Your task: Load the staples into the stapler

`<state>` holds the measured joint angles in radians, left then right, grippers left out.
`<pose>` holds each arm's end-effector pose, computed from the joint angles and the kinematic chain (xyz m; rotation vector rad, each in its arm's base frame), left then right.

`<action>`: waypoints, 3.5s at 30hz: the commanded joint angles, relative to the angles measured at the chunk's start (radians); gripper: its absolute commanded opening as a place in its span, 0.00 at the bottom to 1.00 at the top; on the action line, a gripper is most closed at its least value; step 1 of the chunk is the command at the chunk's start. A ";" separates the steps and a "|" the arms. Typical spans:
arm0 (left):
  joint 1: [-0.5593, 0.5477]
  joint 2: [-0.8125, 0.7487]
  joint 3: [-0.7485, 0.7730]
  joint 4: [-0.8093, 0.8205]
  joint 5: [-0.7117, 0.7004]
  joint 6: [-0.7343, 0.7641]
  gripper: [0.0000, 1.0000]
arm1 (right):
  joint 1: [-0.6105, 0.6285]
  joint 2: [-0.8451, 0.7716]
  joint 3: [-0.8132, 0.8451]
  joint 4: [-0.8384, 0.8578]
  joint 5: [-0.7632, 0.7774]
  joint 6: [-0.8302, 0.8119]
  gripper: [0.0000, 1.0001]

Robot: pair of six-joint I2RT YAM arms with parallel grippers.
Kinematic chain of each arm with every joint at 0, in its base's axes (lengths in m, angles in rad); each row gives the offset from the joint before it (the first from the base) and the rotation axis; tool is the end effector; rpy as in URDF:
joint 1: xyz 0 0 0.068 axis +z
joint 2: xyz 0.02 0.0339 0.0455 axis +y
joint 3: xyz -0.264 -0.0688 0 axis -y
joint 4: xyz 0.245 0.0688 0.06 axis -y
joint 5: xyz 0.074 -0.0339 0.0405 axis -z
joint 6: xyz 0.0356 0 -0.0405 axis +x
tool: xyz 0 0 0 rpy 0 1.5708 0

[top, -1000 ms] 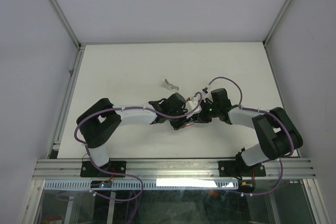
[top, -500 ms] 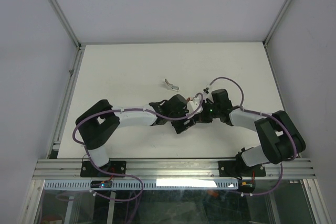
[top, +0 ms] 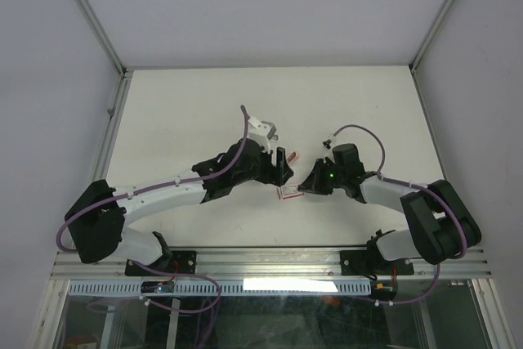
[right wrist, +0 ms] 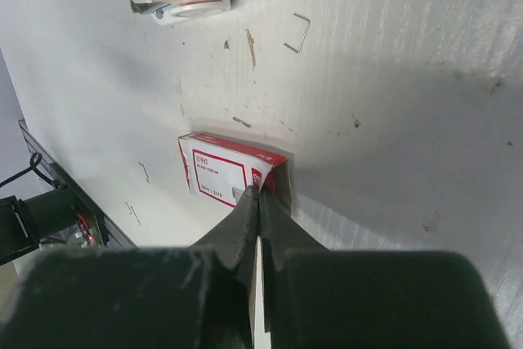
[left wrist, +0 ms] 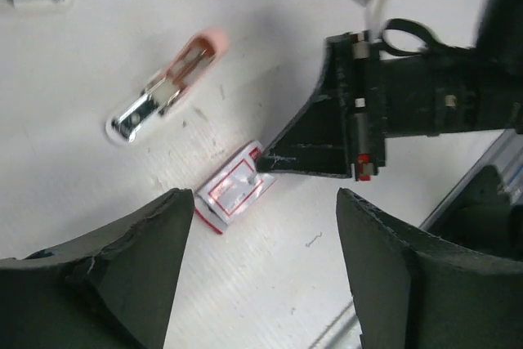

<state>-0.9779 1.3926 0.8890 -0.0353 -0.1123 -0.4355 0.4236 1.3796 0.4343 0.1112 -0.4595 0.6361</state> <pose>0.1769 -0.2554 0.2515 0.5195 2.1292 -0.7131 0.2060 0.1102 0.1308 0.0415 2.5560 1.0104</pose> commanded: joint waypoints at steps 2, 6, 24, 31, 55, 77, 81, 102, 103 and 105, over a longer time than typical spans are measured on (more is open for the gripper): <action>0.067 0.001 -0.144 0.101 0.041 -0.472 0.66 | 0.005 -0.040 -0.003 0.053 0.045 0.025 0.00; 0.067 0.047 -0.198 0.190 0.079 -0.548 0.55 | 0.005 -0.038 0.000 0.051 0.048 0.027 0.00; 0.068 0.248 -0.123 0.164 0.096 -0.534 0.28 | 0.005 -0.015 -0.011 0.074 0.042 0.033 0.00; 0.068 0.264 -0.120 0.153 0.084 -0.532 0.20 | 0.006 -0.008 -0.011 0.082 0.040 0.033 0.00; 0.067 0.292 -0.098 0.090 -0.018 -0.487 0.00 | 0.005 -0.057 -0.009 0.049 0.065 0.028 0.00; 0.320 0.146 -0.016 -0.337 0.024 0.003 0.00 | -0.115 -0.140 0.009 -0.046 0.133 0.018 0.00; 0.339 0.187 0.060 -0.393 0.029 0.090 0.00 | -0.147 -0.187 0.005 -0.103 0.199 0.016 0.00; 0.502 -0.019 0.262 -0.483 0.036 0.120 0.99 | -0.083 -0.306 0.312 -0.516 0.541 -0.090 0.58; 0.534 -0.045 0.276 -0.483 0.051 0.121 0.99 | -0.039 -0.296 0.332 -0.537 0.563 -0.080 0.58; 0.593 -0.095 0.296 -0.478 0.079 0.117 0.99 | 0.058 -0.265 0.394 -0.571 0.610 -0.042 0.58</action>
<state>-0.4839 1.4395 1.0935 -0.5438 -0.0875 -0.3386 0.3412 1.0969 0.6994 -0.3885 0.0566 0.5602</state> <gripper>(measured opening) 0.986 0.580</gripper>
